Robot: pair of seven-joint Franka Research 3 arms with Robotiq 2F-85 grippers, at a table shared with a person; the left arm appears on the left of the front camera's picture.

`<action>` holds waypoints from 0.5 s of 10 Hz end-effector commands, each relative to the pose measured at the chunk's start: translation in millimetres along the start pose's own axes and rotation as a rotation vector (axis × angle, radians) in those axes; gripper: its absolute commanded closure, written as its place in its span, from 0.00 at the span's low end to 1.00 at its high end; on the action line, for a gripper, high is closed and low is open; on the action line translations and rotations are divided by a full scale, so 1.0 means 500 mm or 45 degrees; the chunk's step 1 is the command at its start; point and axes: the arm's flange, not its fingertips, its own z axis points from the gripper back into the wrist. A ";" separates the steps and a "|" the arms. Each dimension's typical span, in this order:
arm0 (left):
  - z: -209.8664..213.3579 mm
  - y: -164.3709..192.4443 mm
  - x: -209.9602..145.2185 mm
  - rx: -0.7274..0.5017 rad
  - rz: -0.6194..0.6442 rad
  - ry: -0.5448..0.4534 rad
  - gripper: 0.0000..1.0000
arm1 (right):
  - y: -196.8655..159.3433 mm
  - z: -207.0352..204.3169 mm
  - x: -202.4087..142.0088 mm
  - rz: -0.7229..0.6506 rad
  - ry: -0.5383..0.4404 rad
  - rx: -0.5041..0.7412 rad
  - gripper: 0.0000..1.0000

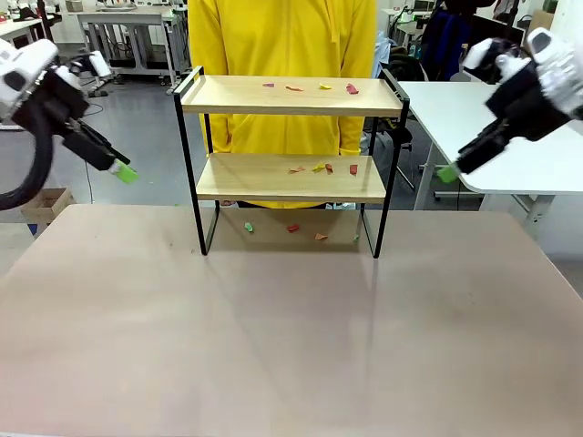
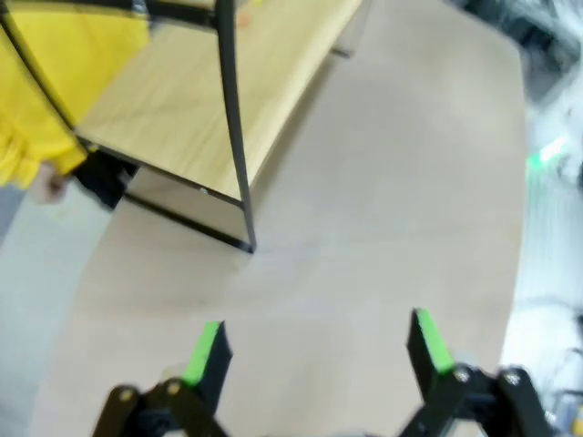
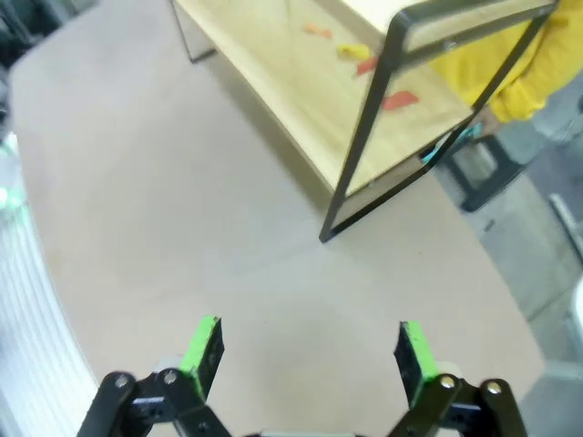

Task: Clean the shelf.
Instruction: Pick up the Duster handed by the human.

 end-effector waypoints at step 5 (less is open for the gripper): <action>-0.016 0.109 -0.073 -0.111 -0.309 -0.314 0.00 | -0.116 -0.007 -0.101 0.304 -0.078 0.196 0.00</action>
